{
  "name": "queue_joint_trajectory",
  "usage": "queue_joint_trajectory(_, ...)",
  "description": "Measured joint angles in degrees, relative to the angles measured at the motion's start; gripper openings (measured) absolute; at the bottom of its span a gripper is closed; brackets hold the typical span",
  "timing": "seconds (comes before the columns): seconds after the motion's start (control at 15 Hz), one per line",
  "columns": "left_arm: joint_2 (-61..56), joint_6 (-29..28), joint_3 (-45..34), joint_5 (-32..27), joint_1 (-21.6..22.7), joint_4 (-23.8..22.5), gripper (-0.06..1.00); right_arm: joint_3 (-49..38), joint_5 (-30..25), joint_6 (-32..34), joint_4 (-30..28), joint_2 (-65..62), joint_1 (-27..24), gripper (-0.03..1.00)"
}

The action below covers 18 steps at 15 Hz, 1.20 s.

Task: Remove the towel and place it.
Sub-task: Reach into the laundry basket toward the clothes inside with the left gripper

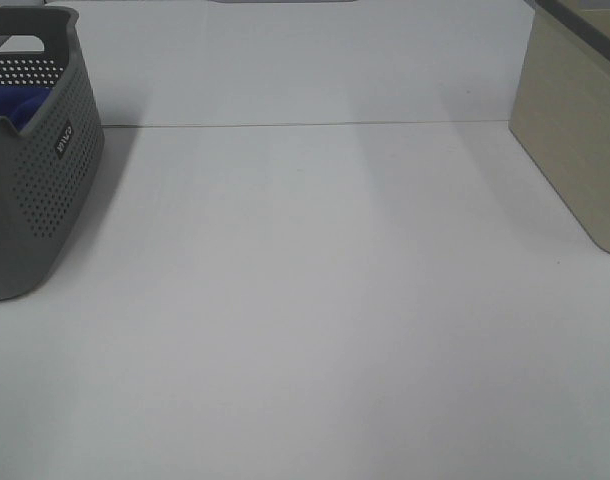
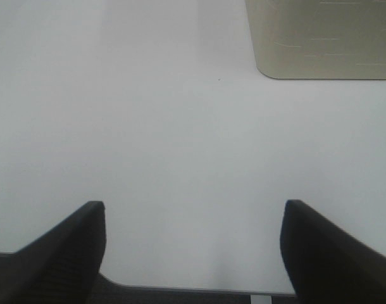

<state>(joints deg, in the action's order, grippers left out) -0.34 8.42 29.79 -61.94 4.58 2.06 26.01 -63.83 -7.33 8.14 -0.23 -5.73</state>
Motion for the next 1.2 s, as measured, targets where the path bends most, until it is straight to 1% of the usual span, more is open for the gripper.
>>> queue_joint_trajectory(1.2,0.0,0.0,0.0,0.0,0.0,0.0,0.99,0.0,0.0,0.0,0.2,0.0,0.0,0.75)
